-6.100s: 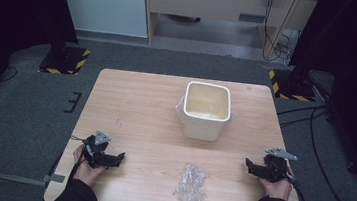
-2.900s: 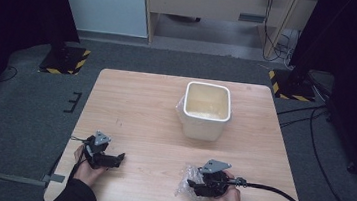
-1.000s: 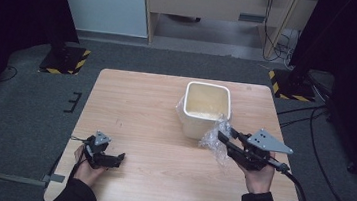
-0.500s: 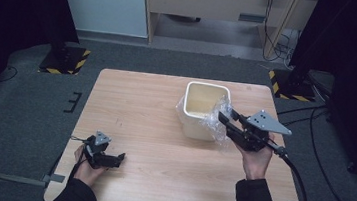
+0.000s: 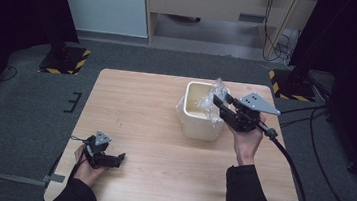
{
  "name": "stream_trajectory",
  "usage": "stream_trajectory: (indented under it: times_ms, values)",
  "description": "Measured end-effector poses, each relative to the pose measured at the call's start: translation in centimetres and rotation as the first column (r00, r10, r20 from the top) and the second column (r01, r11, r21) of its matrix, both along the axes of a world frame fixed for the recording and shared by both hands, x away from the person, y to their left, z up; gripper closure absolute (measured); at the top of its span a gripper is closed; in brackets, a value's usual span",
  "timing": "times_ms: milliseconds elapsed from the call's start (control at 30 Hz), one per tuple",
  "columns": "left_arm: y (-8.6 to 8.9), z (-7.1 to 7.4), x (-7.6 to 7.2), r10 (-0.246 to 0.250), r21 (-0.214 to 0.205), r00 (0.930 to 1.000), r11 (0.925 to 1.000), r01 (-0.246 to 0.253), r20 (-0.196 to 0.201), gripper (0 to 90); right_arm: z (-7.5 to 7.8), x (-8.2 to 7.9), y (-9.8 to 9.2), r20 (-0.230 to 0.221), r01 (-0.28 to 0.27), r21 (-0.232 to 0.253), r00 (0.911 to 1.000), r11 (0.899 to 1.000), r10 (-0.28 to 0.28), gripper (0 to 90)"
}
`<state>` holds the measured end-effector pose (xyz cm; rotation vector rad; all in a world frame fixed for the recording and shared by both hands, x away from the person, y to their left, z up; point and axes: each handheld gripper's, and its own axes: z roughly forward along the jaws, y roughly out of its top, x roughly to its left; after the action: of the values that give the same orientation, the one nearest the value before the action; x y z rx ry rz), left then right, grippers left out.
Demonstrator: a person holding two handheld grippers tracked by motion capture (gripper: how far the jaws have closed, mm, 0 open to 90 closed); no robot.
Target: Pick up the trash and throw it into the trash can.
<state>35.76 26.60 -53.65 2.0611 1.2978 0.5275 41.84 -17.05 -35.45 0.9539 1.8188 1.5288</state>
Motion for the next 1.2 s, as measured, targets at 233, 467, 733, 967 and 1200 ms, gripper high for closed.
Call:
stream_trajectory:
  times_ms: [233, 467, 733, 967, 1200]
  values:
    - [0.0, 0.0, 0.0, -0.002, 0.001, 1.0, 1.0, 0.002, 0.0, 0.0, -0.9, 1.8, 0.2, -0.006, 0.05, 0.001, 0.9987, 0.999, -0.05, 64.0]
    - [0.0, 0.0, 0.0, -0.003, 0.001, 1.0, 1.0, 0.003, 0.0, 0.0, -2.1, 3.7, 0.4, -0.014, 0.114, 0.011, 0.9934, 0.993, -0.114, 64.0]
    - [0.0, 0.0, 0.0, -0.003, 0.001, 1.0, 1.0, 0.003, 0.0, 0.0, -3.7, 5.5, 0.9, -0.042, 0.17, -0.02, 0.9845, 0.985, -0.17, 63.6]
    - [0.0, 0.0, 0.0, -0.003, 0.001, 1.0, 1.0, 0.003, 0.0, 0.0, -3.9, 6.6, 0.5, -0.049, 0.214, -0.02, 0.9754, 0.977, -0.215, 63.5]
    - [0.0, 0.0, 0.0, -0.003, 0.001, 1.0, 1.0, 0.003, 0.0, 0.0, -4.4, 7.0, 0.6, -0.044, 0.197, -0.041, 0.9791, 0.98, -0.198, 38.0]
